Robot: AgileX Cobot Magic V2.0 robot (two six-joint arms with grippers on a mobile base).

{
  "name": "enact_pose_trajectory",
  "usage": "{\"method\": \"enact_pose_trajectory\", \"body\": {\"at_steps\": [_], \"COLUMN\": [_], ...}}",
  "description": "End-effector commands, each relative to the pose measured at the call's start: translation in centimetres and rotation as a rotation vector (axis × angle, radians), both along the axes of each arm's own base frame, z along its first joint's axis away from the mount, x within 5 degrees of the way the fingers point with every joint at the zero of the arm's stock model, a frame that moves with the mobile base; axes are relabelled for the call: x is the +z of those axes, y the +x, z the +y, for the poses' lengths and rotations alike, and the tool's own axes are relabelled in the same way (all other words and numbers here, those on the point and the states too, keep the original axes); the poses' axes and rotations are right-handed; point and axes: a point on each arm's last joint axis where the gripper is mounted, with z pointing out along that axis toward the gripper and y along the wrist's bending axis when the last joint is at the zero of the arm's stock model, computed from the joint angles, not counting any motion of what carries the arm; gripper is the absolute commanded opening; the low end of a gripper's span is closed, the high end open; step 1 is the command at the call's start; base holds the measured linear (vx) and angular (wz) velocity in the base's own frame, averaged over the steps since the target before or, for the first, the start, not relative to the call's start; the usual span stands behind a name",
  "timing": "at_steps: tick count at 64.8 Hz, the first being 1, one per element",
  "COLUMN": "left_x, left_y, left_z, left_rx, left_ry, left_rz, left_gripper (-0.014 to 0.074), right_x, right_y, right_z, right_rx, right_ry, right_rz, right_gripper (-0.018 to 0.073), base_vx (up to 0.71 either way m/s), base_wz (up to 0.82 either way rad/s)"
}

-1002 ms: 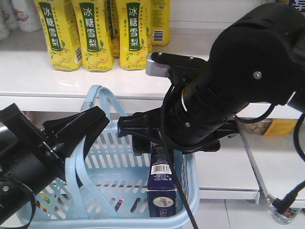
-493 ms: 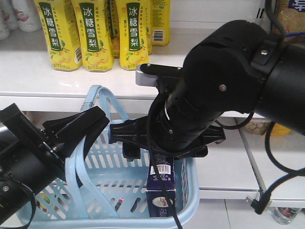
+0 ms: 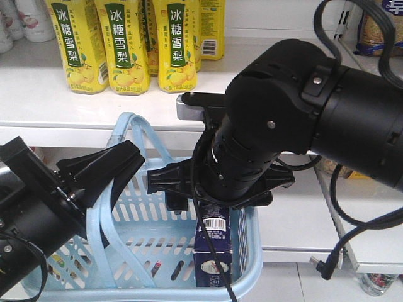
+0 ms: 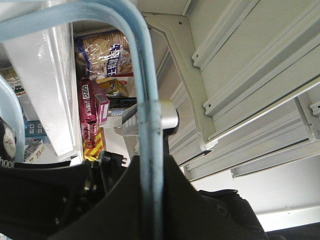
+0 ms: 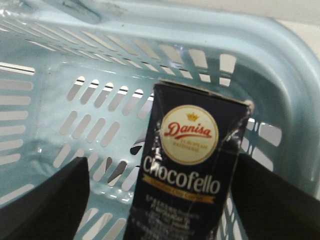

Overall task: Left arm holds basket, right arm returns cookies
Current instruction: 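Close the right gripper on the top of the Chocofello box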

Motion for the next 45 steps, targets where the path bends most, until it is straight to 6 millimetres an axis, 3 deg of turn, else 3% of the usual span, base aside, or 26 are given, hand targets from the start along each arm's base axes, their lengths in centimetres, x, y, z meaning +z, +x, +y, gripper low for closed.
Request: {"method": "enact_pose_trajectory", "body": {"at_steps": [1, 21, 39, 45], "left_x": [2.37, 2.37, 2.37, 2.37], "left_y": [0.32, 0.32, 0.32, 0.32], "left_z": [0.79, 0.79, 0.79, 0.79], "left_rx": [0.062, 0.062, 0.062, 0.062], "left_ry": [-0.135, -0.135, -0.135, -0.135], "left_rz": [-0.096, -0.096, -0.096, -0.096], "left_gripper": [0.0000, 0.0000, 0.0000, 0.0000], "right_x": [1.79, 1.20, 1.23, 1.22], "right_y": [0.04, 0.47, 0.67, 0.65], "right_z": [-0.36, -0.02, -0.25, -0.24], "right_rx": [0.005, 0.010, 0.043, 0.063], "right_ry": [0.026, 0.012, -0.028, -0.034], "right_rz": [-0.076, -0.080, -0.110, -0.112], "right_gripper": [0.0502, 0.0321, -0.0019, -0.0012], "base_vx": [0.00, 0.00, 0.00, 0.00], "base_wz": [0.00, 0.00, 0.00, 0.00]}}
